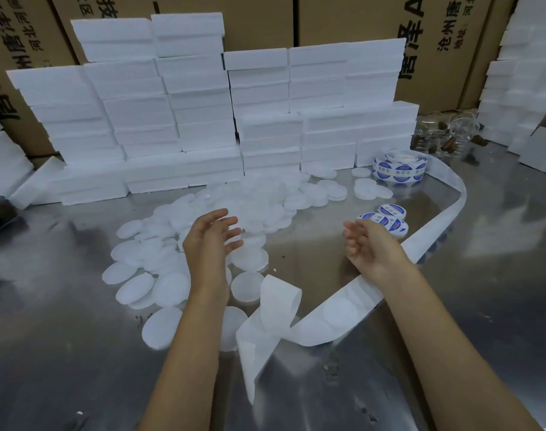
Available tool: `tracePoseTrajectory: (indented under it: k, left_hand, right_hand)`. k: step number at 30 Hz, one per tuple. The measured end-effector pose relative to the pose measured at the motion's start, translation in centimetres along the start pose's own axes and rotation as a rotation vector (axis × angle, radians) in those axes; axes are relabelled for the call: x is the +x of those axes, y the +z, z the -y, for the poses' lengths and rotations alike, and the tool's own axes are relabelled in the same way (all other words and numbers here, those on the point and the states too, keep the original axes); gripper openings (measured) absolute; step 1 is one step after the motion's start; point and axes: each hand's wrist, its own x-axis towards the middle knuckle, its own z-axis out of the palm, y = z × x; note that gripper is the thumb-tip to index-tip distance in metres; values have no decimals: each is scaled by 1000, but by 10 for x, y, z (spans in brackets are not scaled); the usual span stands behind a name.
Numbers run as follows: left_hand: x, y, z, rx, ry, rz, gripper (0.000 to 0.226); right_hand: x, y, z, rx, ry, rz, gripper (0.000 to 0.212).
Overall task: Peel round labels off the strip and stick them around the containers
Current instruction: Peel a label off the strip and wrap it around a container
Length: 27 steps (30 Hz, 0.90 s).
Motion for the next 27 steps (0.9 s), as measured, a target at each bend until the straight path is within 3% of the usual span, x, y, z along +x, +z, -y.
tracePoseTrajectory:
  k: [3,6,8,11,17,21,25,27]
  left_hand:
    - [5,-6,-1,-5,43,-82,26]
    - [8,-9,-1,2,59,-112,28]
    - [9,-9,0,22,67,-120,28]
    - [9,-9,2,48,79,-117,28]
    - [7,-8,2,66,63,-88,26]
    - [5,-3,0,116,-1,-9,21]
    - [-5,6,-2,9,-199,336,27]
    - [-10,10,0,-29,-215,491,38]
  right_hand:
    - [-6,22,-17,-541,-266,29,11]
    - [-9,45,-46,-979,-521,255,26]
    - [-6,56,-62,-1126,-518,398,27]
    - [2,69,-78,-1234,-520,440,46]
    - [3,72,-84,-1211,-697,391,53]
    - [-8,69,-66,-984,-755,289,51]
    - [-26,66,-53,-890,-838,281,52]
    - [-33,64,-50,-898,-852,315,53]
